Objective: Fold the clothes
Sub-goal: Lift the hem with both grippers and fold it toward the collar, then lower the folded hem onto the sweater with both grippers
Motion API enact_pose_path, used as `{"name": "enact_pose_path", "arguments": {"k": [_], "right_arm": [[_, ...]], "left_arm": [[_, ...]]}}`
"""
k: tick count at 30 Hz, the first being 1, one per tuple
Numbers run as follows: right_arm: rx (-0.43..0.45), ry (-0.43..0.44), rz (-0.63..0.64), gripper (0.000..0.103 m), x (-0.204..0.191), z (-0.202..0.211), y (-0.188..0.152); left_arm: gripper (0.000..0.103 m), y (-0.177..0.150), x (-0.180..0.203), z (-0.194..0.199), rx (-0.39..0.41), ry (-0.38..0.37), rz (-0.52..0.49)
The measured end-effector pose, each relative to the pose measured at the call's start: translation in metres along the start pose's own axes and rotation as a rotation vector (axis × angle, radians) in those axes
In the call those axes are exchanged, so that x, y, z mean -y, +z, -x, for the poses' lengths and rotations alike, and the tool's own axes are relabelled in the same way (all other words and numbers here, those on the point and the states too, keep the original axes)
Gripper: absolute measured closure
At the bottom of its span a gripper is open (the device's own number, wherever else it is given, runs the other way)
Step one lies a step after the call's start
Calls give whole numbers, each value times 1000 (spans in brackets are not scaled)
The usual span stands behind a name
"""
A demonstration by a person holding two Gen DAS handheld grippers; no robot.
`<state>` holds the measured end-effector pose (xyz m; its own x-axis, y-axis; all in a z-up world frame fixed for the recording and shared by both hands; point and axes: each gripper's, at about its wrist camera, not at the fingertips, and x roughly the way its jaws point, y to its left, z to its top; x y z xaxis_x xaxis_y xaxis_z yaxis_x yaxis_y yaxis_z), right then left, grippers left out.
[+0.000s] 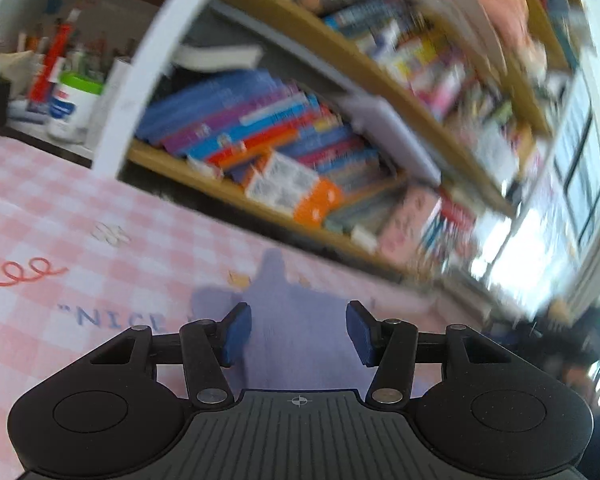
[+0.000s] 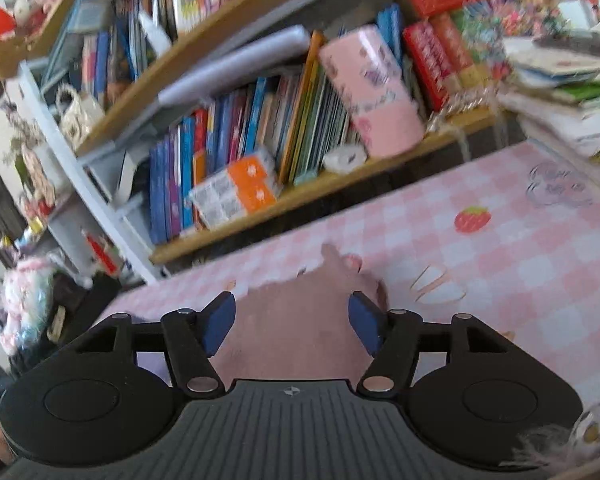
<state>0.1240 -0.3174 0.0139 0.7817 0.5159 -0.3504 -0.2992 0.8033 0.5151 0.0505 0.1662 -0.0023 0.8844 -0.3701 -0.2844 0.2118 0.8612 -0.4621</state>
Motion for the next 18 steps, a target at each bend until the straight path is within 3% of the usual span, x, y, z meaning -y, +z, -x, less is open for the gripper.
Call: {"name": "enact_pose_path", "arguments": {"k": [5, 12, 18], "right_arm": [[32, -125, 15, 43, 17, 12, 5], [-55, -108, 37, 47, 17, -2, -4], [-137, -126, 75, 68, 12, -19, -14]], "left_arm": [[51, -1, -12, -1, -10, 10, 63], [51, -2, -17, -9, -58, 17, 103], [51, -2, -16, -12, -70, 27, 100]]}}
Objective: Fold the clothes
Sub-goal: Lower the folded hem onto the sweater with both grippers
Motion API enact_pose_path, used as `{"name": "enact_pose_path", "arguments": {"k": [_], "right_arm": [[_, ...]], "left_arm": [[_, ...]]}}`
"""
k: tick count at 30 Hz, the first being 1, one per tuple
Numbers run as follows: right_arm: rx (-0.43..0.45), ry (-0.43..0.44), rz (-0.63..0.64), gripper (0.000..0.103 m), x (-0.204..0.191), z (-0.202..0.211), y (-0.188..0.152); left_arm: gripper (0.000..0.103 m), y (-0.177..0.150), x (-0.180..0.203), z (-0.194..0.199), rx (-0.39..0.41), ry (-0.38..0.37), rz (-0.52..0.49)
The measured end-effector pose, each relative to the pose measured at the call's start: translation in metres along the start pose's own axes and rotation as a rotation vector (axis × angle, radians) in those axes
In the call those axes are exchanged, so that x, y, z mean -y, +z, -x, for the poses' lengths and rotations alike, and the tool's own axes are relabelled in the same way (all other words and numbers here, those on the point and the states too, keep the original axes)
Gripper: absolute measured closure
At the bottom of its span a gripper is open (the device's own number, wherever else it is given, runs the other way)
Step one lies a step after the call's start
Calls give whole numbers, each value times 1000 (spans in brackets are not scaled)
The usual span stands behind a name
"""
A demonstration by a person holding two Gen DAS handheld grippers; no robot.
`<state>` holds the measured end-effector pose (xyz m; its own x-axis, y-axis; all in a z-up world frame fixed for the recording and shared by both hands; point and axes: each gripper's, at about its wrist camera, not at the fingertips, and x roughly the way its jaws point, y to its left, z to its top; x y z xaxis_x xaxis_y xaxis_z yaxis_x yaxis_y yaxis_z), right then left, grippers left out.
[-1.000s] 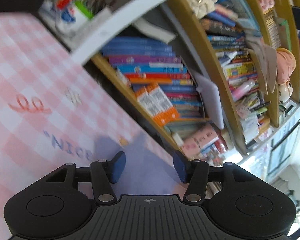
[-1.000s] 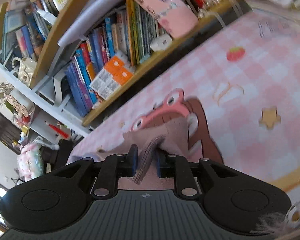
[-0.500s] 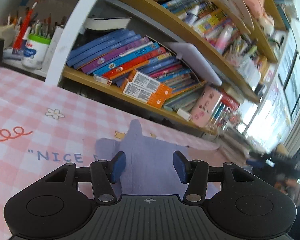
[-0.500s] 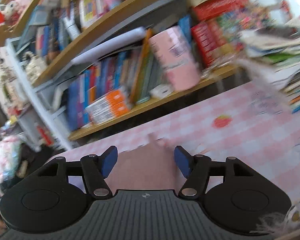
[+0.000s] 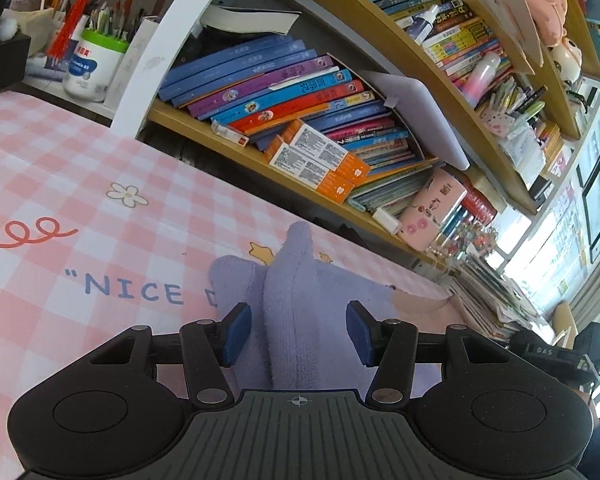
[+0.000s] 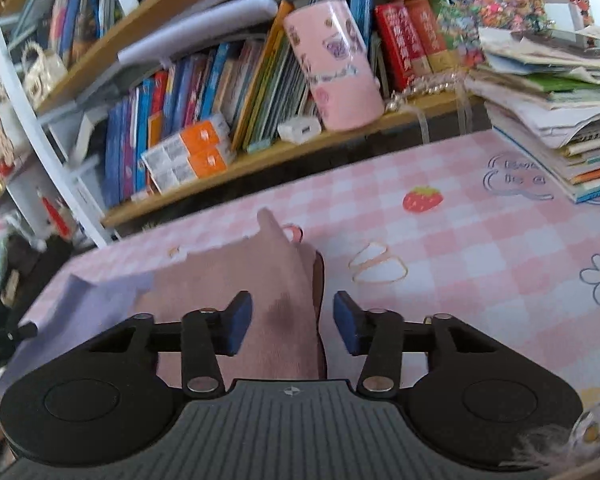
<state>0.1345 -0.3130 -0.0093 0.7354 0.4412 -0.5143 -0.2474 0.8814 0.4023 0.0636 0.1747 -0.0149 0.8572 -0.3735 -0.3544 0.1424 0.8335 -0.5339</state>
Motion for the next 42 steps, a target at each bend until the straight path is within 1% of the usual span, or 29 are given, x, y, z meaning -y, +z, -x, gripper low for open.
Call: {"name": "enact_pose_path", "arguments": {"k": [1, 2, 4, 20, 25, 42], "right_arm": [[-12, -2, 0, 73, 0, -3, -1], [-21, -1, -1, 75, 1, -5, -2], [-33, 6, -5, 77, 2, -7, -3], [-59, 23, -6, 77, 2, -13, -5], [-61, 21, 4, 75, 1, -13, -5], [-59, 18, 9, 75, -1, -13, -5]], "left_arm": [[51, 0, 0, 0, -1, 2, 1], [51, 0, 0, -1, -3, 4, 2], [51, 0, -1, -2, -9, 7, 5], [51, 1, -2, -3, -22, 4, 7], [51, 1, -3, -4, -25, 3, 10], [51, 2, -4, -6, -30, -8, 24]]}}
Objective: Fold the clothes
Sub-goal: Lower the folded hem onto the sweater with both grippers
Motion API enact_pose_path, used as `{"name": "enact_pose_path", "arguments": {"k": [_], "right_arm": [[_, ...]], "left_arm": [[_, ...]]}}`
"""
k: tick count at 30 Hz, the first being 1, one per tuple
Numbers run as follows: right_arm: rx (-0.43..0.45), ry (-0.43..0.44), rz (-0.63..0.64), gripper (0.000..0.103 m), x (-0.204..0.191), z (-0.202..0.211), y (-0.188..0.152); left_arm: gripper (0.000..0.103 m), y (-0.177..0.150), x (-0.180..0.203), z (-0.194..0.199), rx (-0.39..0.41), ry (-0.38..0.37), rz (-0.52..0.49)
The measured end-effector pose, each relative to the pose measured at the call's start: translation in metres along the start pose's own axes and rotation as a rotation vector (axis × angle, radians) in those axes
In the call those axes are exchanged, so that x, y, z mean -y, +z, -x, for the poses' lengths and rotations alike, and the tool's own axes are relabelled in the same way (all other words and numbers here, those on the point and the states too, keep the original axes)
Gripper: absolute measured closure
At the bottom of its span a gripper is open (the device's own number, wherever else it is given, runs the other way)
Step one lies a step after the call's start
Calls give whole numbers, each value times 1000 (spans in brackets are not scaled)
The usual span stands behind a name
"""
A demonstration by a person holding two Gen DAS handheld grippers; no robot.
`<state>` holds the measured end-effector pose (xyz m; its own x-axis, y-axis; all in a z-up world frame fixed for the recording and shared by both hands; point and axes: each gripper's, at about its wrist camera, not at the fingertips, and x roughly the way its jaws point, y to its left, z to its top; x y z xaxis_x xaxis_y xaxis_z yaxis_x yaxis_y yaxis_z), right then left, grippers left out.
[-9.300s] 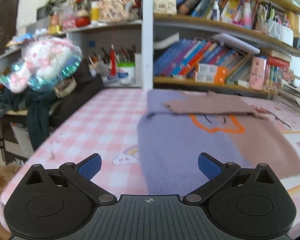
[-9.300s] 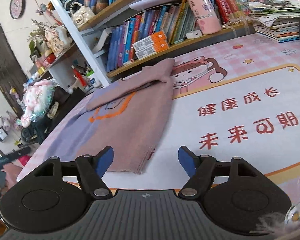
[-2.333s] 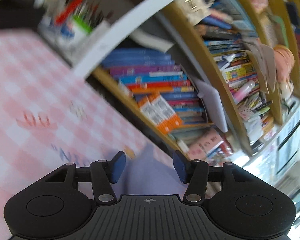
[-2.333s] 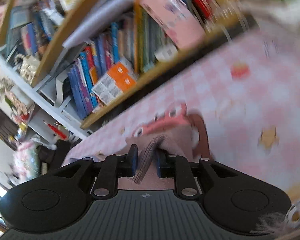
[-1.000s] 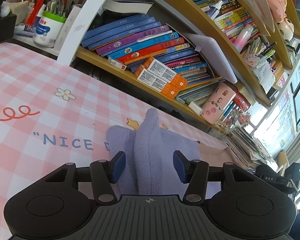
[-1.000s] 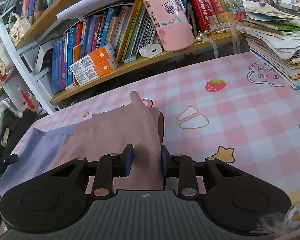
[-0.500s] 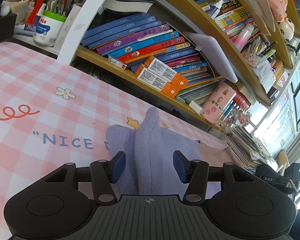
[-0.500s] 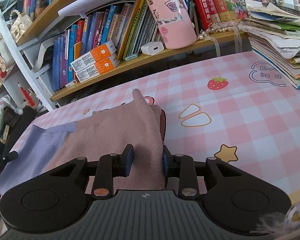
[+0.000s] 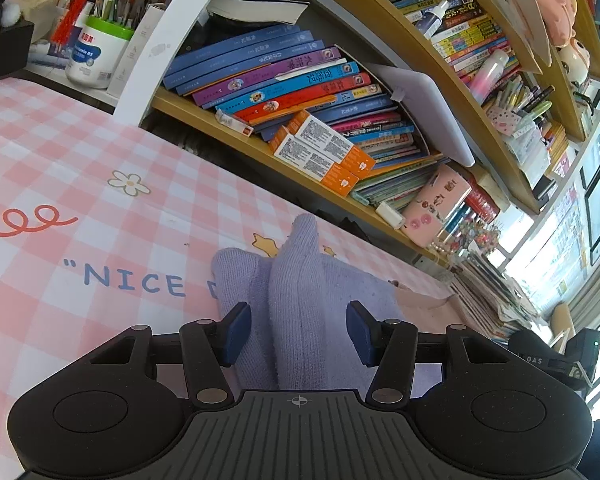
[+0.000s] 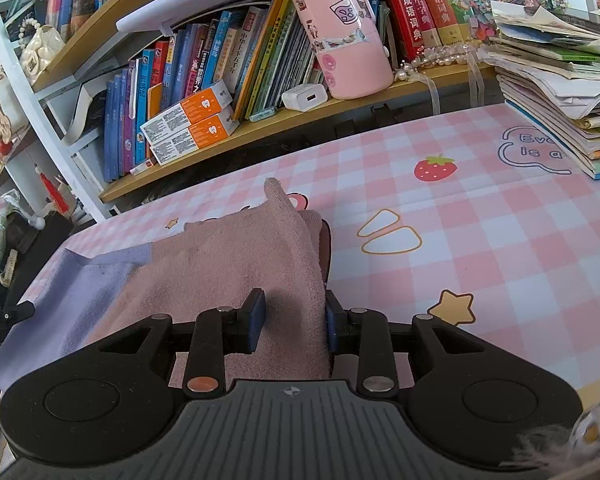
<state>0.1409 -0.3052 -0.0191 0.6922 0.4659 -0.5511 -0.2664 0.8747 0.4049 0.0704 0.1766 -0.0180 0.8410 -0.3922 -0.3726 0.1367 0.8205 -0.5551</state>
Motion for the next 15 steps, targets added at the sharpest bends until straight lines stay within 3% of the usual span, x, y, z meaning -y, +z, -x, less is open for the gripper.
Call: {"name": "enact_pose_path", "arguments": {"k": [9, 15], "right_arm": [[-4, -2, 10, 74, -2, 1, 1], [-10, -3, 22, 73, -7, 1, 0]], "left_arm": [[51, 1, -3, 0, 0, -4, 13], [51, 1, 4, 1, -1, 37, -27]]}}
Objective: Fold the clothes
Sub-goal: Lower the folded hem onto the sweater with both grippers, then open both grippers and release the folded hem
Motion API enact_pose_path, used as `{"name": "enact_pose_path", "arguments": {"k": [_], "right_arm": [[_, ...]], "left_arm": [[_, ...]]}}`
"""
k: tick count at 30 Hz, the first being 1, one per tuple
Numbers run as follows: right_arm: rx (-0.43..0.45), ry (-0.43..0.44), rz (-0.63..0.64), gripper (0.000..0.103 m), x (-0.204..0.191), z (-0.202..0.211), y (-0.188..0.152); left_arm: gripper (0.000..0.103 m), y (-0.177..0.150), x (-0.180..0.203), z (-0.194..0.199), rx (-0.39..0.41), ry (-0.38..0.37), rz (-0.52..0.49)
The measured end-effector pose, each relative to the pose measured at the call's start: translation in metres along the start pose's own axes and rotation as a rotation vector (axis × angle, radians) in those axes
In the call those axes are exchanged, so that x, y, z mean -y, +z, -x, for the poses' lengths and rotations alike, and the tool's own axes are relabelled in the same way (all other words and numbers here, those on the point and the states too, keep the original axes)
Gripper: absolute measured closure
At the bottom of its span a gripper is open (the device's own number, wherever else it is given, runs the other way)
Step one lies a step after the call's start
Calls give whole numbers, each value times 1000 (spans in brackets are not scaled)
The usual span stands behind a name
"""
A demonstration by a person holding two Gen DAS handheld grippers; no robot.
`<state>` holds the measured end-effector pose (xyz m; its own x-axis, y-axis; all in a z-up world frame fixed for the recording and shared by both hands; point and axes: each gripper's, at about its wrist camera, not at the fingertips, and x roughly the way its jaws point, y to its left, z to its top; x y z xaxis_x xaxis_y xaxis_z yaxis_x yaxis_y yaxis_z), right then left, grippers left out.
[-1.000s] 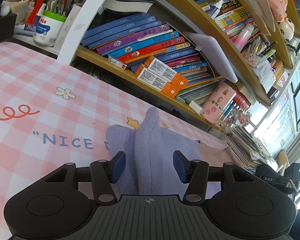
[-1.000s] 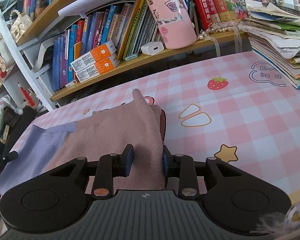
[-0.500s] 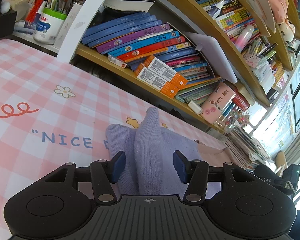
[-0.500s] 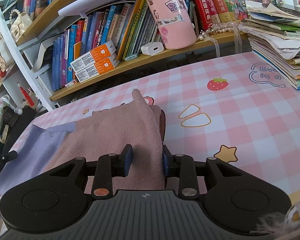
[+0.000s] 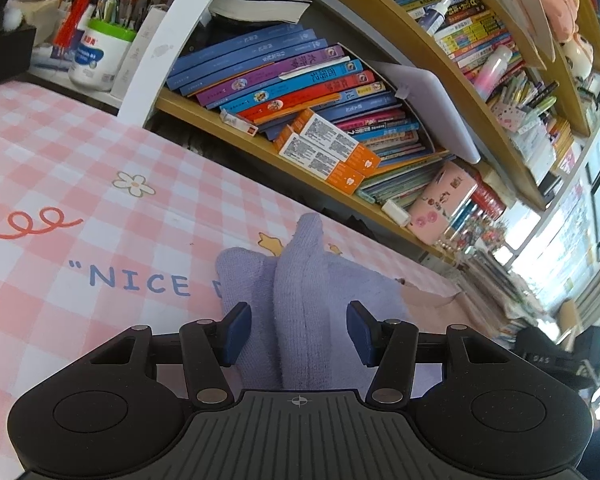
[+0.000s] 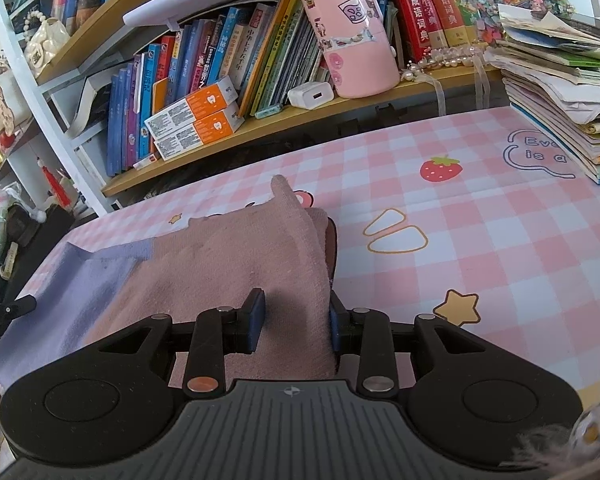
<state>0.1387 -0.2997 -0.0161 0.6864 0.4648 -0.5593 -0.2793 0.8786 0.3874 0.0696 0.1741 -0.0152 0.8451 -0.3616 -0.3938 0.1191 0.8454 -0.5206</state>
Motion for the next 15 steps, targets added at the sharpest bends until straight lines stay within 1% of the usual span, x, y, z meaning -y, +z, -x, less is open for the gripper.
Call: {"name": "enact_pose_path", "arguments": {"k": [2, 4, 7, 10, 11, 12, 13, 14, 15], "right_arm": [[-2, 2, 3, 71, -2, 0, 0], [-6, 6, 11, 69, -5, -1, -1], [-17, 22, 35, 66, -13, -2, -2], [-28, 40, 74, 65, -25, -3, -5], [-32, 47, 92, 65, -31, -4, -7], [-36, 55, 112, 64, -36, -4, -9], [-39, 59, 134, 63, -42, -5, -11], [-40, 59, 157, 61, -48, -6, -14], [-37, 55, 183, 60, -55, -6, -17]], "left_arm": [[51, 0, 6, 1, -2, 32, -38], [51, 0, 12, 3, -19, 93, -94], [51, 2, 15, 9, -42, 149, -127], [50, 6, 18, 22, -36, 199, -169], [45, 7, 19, 27, -31, 220, -183], [37, 9, 20, 32, -26, 243, -196], [32, 10, 21, 37, -18, 267, -205], [22, 11, 22, 42, -11, 292, -214], [15, 12, 24, 46, -4, 320, -222]]}}
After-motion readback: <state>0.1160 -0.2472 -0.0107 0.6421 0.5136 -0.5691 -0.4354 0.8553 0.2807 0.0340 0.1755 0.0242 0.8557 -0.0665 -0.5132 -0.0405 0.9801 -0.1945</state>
